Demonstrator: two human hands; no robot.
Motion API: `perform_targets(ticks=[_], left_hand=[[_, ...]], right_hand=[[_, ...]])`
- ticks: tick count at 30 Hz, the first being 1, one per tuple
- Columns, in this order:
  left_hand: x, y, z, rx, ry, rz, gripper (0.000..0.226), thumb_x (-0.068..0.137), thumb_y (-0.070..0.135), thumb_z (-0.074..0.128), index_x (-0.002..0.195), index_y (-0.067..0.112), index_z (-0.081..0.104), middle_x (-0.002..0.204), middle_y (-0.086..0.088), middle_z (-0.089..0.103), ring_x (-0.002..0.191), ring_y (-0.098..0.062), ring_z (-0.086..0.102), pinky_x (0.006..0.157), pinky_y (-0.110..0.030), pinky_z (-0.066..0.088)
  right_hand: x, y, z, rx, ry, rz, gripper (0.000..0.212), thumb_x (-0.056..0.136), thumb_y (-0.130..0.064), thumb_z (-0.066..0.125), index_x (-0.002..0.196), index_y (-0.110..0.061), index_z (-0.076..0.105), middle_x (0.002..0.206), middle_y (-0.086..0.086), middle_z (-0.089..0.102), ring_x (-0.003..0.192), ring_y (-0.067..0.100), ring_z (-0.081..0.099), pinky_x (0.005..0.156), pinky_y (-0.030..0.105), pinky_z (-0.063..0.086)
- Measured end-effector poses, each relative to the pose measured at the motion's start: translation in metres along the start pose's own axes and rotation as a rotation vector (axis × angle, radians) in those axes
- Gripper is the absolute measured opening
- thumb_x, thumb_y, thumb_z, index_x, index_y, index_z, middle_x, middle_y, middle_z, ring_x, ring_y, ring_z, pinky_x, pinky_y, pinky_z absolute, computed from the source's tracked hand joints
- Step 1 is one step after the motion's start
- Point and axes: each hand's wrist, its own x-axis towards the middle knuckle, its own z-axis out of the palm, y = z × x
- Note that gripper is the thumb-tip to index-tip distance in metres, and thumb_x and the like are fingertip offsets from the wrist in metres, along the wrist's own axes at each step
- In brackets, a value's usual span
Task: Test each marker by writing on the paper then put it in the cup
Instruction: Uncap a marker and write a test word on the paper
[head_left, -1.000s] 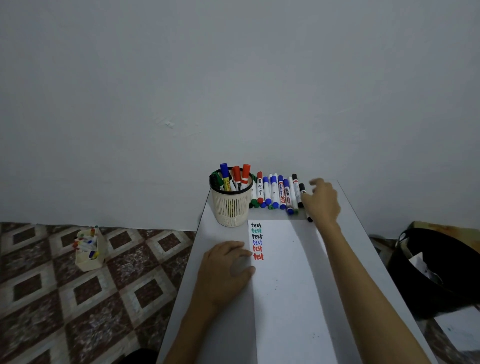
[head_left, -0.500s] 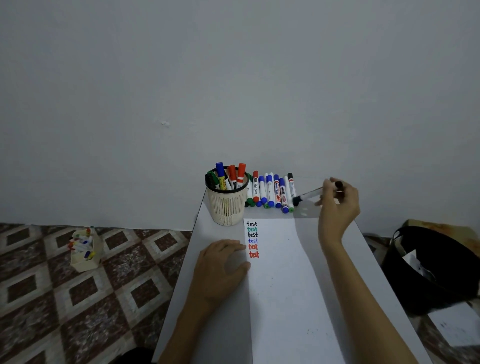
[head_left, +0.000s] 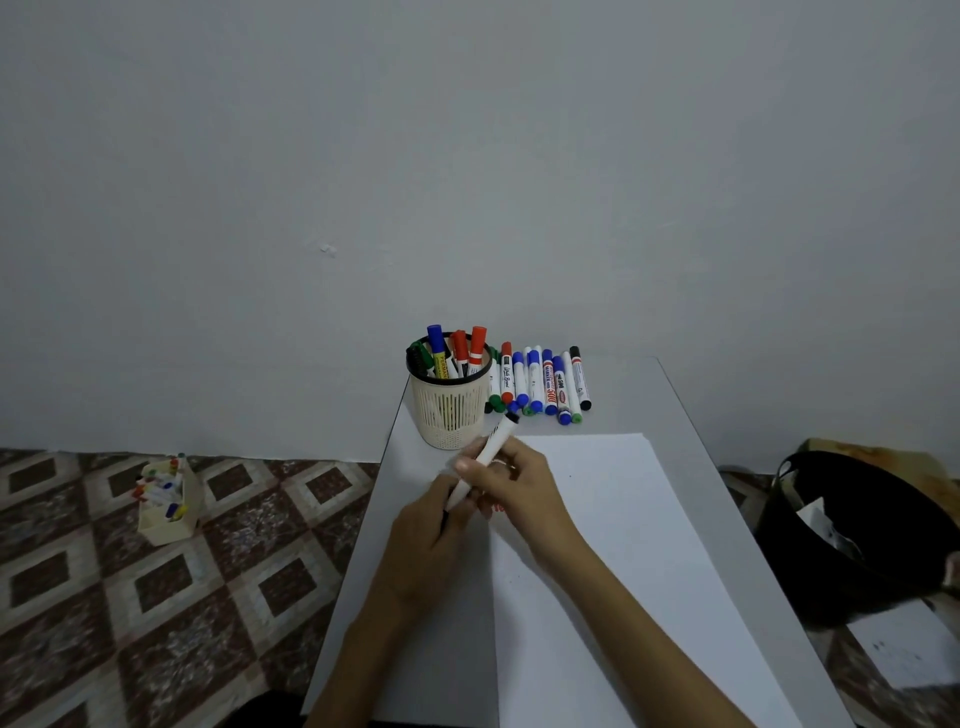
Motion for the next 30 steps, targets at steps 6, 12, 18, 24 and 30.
perform_targets(ticks=[6, 12, 18, 24, 30], left_hand=[[0.001, 0.0, 0.001, -0.018, -0.02, 0.013, 0.037, 0.09, 0.049, 0.035, 0.106, 0.022, 0.055, 0.064, 0.001, 0.056, 0.054, -0.016, 0.052, 0.048, -0.021, 0.039], [0.0, 0.002, -0.002, -0.121, 0.016, -0.001, 0.04, 0.087, 0.054, 0.037, 0.101, 0.025, 0.06, 0.06, 0.001, 0.052, 0.05, -0.009, 0.046, 0.047, -0.025, 0.037], [0.001, 0.004, -0.005, -0.132, 0.111, 0.031, 0.049, 0.087, 0.063, 0.039, 0.108, 0.024, 0.061, 0.057, -0.005, 0.047, 0.045, -0.013, 0.041, 0.042, -0.029, 0.036], [0.0, 0.001, -0.005, 0.116, 0.093, -0.052, 0.024, 0.086, 0.041, 0.055, 0.108, 0.03, 0.055, 0.059, 0.006, 0.049, 0.055, -0.009, 0.048, 0.054, -0.023, 0.042], [0.004, -0.005, 0.001, 0.434, 0.03, 0.007, 0.042, 0.074, 0.059, 0.044, 0.099, 0.033, 0.065, 0.084, 0.011, 0.053, 0.081, -0.011, 0.049, 0.078, -0.034, 0.037]], right_hand=[[0.002, -0.002, 0.002, -0.039, -0.005, 0.019, 0.018, 0.091, -0.01, 0.061, 0.106, 0.0, 0.058, 0.075, 0.0, 0.063, 0.057, 0.006, 0.059, 0.049, 0.017, 0.046], [0.002, -0.005, 0.007, -0.026, -0.006, 0.059, 0.018, 0.092, -0.011, 0.058, 0.108, -0.002, 0.056, 0.082, 0.003, 0.062, 0.057, 0.005, 0.06, 0.051, 0.017, 0.049], [0.003, -0.015, 0.001, -0.035, -0.05, -0.001, 0.007, 0.09, -0.01, 0.061, 0.097, -0.008, 0.06, 0.087, 0.005, 0.065, 0.072, 0.01, 0.065, 0.06, 0.018, 0.053], [0.011, -0.021, -0.026, 0.207, 0.211, -0.089, 0.018, 0.083, -0.005, 0.069, 0.078, -0.005, 0.051, 0.079, 0.021, 0.064, 0.062, 0.024, 0.065, 0.052, 0.03, 0.055], [0.007, 0.008, -0.04, 0.289, 0.208, 0.092, 0.012, 0.086, 0.002, 0.064, 0.097, 0.002, 0.06, 0.103, 0.023, 0.069, 0.093, 0.035, 0.069, 0.073, 0.045, 0.06]])
